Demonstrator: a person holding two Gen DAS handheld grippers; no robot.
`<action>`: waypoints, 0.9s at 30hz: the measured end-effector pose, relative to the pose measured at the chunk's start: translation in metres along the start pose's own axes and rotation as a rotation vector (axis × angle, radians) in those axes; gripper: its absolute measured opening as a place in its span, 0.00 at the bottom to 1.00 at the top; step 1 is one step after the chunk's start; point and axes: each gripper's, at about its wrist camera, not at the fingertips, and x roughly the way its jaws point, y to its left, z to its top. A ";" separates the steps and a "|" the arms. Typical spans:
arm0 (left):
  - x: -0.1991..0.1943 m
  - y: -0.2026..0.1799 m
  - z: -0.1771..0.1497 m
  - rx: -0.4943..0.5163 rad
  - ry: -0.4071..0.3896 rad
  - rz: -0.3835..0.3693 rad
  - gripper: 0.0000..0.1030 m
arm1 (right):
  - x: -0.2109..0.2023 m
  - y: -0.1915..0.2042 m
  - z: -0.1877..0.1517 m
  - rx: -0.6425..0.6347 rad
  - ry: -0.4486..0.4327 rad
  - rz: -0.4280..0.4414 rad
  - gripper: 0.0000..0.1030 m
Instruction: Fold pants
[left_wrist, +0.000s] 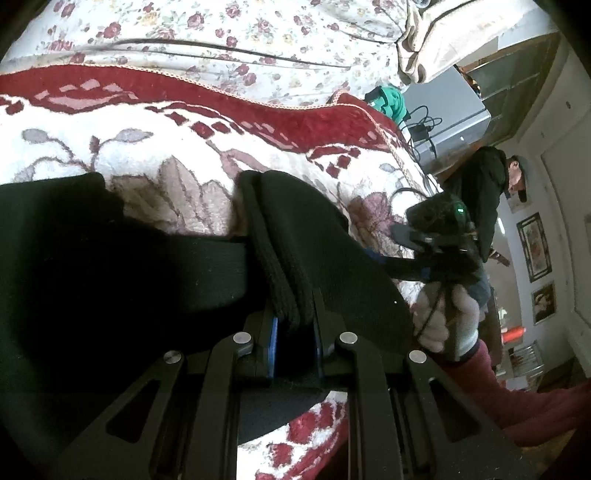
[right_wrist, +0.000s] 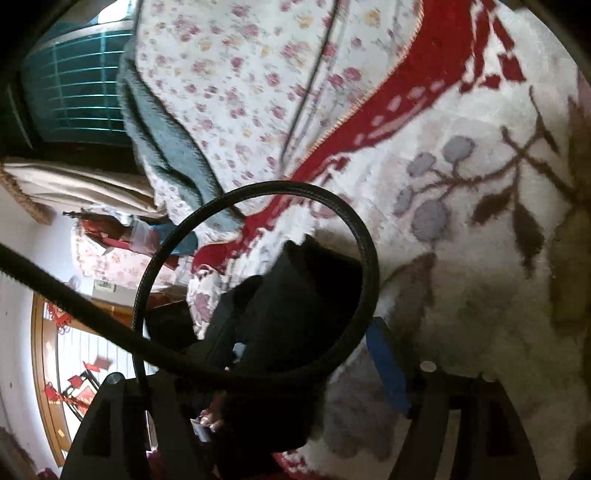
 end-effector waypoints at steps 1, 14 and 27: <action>0.000 -0.001 0.000 0.001 0.000 0.003 0.13 | 0.009 -0.004 0.003 0.009 0.012 0.011 0.69; 0.009 -0.018 0.011 0.062 0.012 0.052 0.13 | 0.007 0.008 0.002 -0.062 -0.130 0.121 0.10; 0.053 -0.146 0.080 0.366 -0.027 -0.037 0.14 | -0.137 0.119 -0.038 -0.278 -0.493 0.063 0.10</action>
